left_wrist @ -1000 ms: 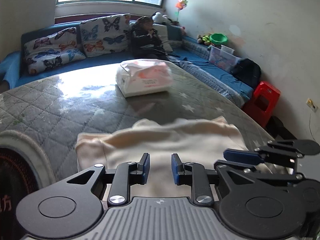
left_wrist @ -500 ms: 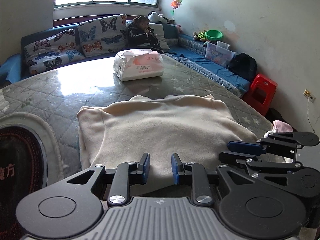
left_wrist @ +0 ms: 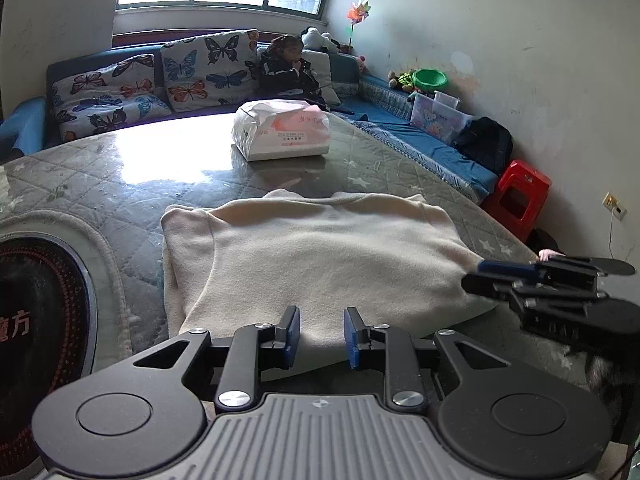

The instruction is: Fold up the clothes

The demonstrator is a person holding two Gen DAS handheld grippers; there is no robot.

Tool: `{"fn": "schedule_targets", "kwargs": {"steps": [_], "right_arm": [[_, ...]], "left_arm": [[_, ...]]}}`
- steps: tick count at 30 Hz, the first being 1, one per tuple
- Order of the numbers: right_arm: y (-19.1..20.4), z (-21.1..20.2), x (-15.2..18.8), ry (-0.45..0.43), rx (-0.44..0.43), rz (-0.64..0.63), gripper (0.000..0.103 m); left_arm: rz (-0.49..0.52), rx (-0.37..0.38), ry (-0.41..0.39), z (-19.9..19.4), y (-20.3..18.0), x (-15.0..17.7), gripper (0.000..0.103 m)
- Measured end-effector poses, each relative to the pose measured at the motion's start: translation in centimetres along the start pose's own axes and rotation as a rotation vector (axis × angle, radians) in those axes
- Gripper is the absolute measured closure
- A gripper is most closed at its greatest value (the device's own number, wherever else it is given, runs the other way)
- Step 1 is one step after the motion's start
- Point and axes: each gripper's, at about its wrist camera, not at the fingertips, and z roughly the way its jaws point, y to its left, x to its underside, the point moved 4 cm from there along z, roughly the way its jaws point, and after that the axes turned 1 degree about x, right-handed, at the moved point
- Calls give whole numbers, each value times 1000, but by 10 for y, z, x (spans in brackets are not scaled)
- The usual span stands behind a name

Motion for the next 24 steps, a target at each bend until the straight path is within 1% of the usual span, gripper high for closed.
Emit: {"fn": "schedule_targets", "kwargs": {"steps": [2, 6, 9, 11, 15, 17, 18, 21, 24], "right_arm": [[-3, 4, -4, -5, 2, 10, 79], [-10, 19, -1, 26, 3, 32, 78], [-8, 15, 0, 17, 10, 29, 76], [-2, 9, 1, 5, 10, 14, 61], [9, 3, 4, -8, 10, -8, 59], [14, 1, 5, -7, 6, -8, 55], [15, 0, 6, -8, 4, -8, 54], [19, -4, 7, -14, 6, -10, 47], [21, -8, 8, -19, 7, -9, 38]], "left_arm": [[-2, 1, 2, 0, 1, 1, 76], [-9, 4, 6, -1, 3, 3, 76], [-11, 2, 4, -4, 3, 3, 76], [-13, -1, 4, -6, 2, 4, 75], [-17, -5, 3, -12, 0, 6, 70], [-17, -11, 3, -14, -1, 7, 65], [-16, -16, 3, -16, -1, 8, 64], [-22, -26, 4, -19, 1, 10, 63], [-30, -34, 5, -22, 2, 12, 59]]}}
